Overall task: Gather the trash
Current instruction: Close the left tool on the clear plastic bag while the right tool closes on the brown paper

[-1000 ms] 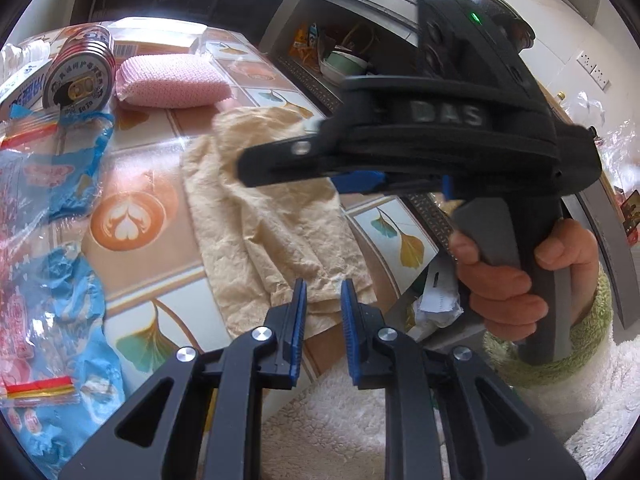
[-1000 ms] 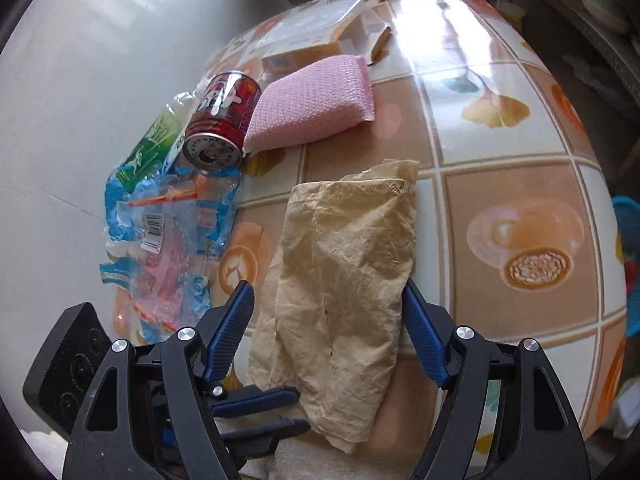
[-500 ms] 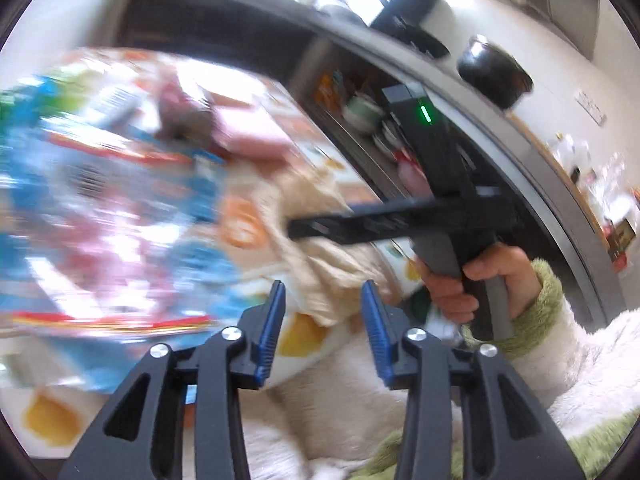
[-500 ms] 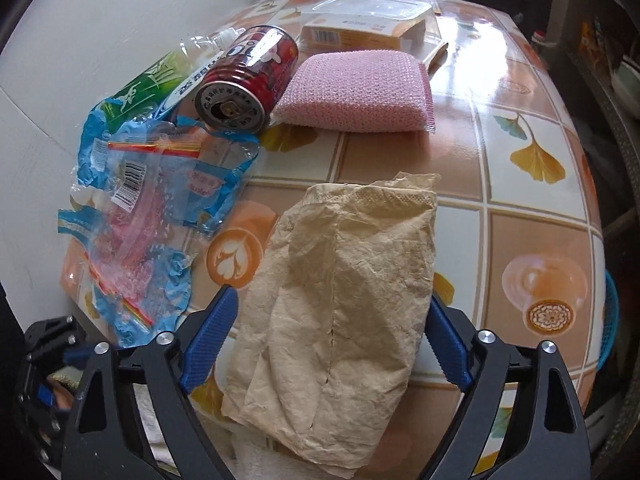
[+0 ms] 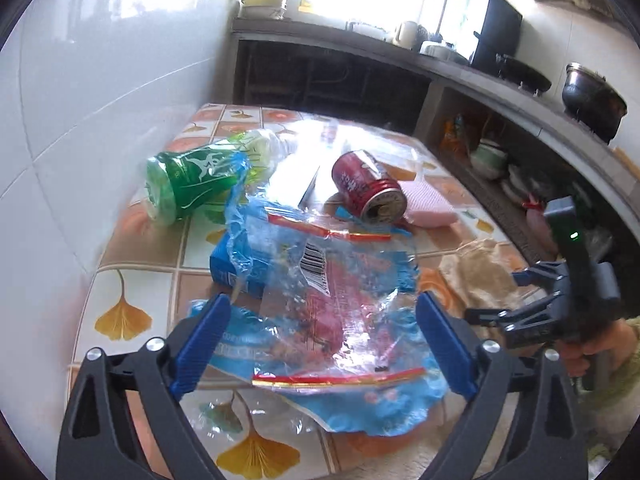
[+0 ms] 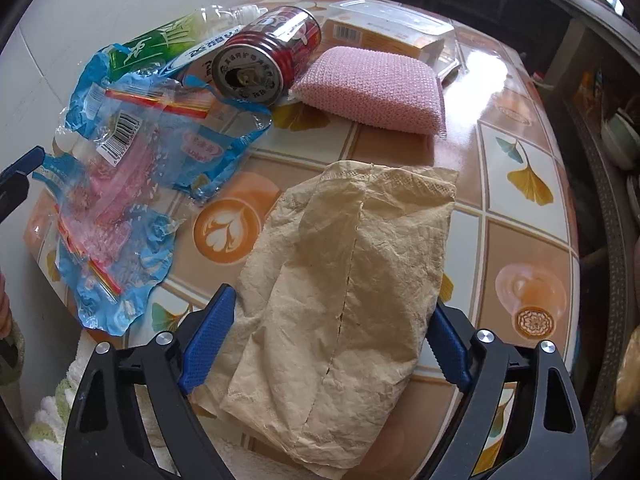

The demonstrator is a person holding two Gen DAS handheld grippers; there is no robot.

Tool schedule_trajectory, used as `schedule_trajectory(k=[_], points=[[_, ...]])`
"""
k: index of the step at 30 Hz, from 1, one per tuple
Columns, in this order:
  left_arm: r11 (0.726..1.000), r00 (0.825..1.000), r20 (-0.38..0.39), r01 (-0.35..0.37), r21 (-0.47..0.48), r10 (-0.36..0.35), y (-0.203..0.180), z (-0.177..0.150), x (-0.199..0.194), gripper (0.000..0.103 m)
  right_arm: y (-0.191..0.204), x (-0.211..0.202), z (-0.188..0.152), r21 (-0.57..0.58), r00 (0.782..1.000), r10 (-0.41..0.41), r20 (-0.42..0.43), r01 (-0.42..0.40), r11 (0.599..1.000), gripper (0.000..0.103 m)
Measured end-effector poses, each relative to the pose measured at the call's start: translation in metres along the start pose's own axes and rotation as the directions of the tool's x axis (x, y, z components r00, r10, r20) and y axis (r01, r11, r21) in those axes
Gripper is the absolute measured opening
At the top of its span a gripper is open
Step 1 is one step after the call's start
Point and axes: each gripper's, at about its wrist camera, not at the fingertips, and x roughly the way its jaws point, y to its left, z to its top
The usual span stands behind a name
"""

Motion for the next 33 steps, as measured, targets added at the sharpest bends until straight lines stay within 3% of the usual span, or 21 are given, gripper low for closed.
schedule_trajectory(k=[4,8,18,27,33], points=[[1.000,0.995,-0.102,0.004,0.009,-0.003,-0.007,-0.003,0.035,0.096,-0.015,-0.008,-0.010,0.031,1.000,0.002,0.012,-0.002,1.000,0.080],[0.998,0.979,-0.202,0.021,-0.055,-0.032,-0.007,-0.012,0.064,0.096,-0.016,-0.008,-0.011,0.042,1.000,0.006,0.024,-0.007,0.999,0.080],[0.986,0.971,-0.212,-0.080,0.147,0.110,-0.030,-0.027,0.069,0.093,-0.028,-0.014,-0.015,0.060,0.998,0.032,0.050,-0.035,0.998,0.080],[0.984,0.972,-0.189,-0.115,0.138,0.140,-0.023,-0.029,0.058,0.069,-0.033,-0.015,-0.017,0.070,0.997,0.045,0.066,-0.050,0.996,0.080],[0.984,0.973,-0.178,-0.125,0.129,0.147,-0.022,-0.029,0.053,0.044,-0.035,-0.016,-0.019,0.077,0.996,0.048,0.073,-0.054,0.996,0.080]])
